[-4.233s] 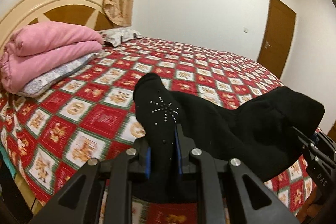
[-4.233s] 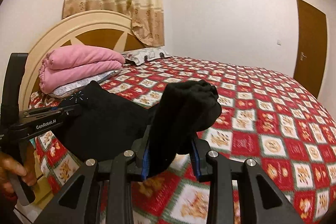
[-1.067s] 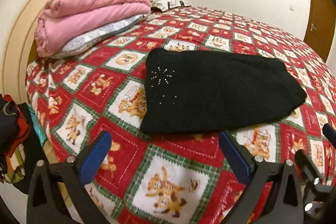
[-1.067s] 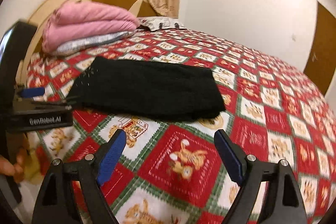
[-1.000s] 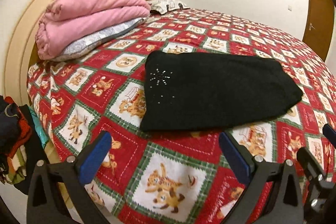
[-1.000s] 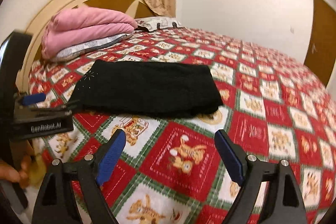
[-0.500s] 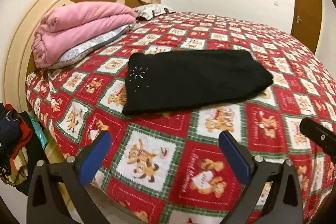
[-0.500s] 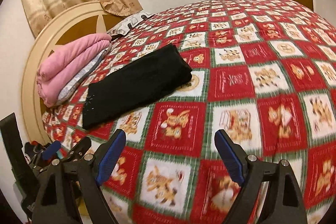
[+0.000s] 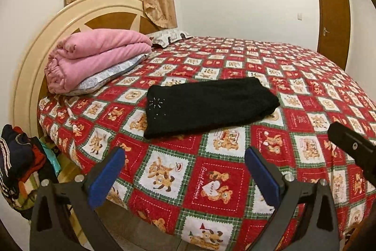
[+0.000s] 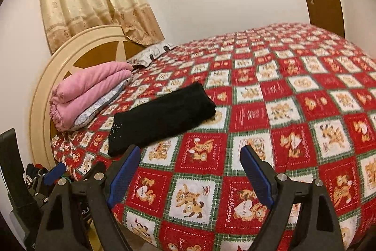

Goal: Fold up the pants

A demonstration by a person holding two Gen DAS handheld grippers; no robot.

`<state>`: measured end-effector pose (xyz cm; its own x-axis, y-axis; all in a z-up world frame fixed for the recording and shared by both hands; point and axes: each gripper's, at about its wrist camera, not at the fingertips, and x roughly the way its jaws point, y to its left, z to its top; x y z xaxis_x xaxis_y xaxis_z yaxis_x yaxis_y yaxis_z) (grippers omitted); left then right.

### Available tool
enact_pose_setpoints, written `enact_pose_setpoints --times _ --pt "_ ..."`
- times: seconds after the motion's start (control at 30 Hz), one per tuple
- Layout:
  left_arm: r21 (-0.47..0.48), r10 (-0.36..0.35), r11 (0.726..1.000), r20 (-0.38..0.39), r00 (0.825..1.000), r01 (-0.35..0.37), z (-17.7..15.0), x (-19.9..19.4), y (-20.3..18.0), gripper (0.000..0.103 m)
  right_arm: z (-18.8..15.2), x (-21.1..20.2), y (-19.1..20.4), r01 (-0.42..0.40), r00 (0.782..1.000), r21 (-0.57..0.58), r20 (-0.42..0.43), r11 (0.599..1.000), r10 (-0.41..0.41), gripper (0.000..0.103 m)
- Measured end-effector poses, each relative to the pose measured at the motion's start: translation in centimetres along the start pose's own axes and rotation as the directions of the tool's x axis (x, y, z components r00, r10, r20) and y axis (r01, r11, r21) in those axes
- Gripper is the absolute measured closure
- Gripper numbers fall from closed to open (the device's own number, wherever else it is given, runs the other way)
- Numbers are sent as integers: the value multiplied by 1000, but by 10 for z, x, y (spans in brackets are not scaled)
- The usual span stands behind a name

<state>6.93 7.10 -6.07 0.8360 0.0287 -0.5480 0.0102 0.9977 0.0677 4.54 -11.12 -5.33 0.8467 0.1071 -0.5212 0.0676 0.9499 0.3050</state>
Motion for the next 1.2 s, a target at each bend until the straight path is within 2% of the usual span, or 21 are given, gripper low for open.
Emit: enact_pose_setpoints --times 0.3,0.63,0.87,1.07,1.2 --pt "-14 7 1000 33 999 -7 3 -11 3 0 0 -12 10 -1 999 -27 45 1000 2 15" --pt "10 31 999 59 998 -32 7 -14 -1 0 4 -30 7 34 989 -25 142 999 -30 15" --pt "9 52 999 71 996 -53 11 -14 -3 0 4 -30 1 51 988 -5 144 999 -49 15" --pt "-4 -14 1000 77 997 14 13 -16 -3 0 4 -30 0 55 988 -3 145 999 -54 15" --pt "18 -6 1000 96 995 4 13 -20 -8 0 4 -31 -1 56 987 1 150 998 -55 15"
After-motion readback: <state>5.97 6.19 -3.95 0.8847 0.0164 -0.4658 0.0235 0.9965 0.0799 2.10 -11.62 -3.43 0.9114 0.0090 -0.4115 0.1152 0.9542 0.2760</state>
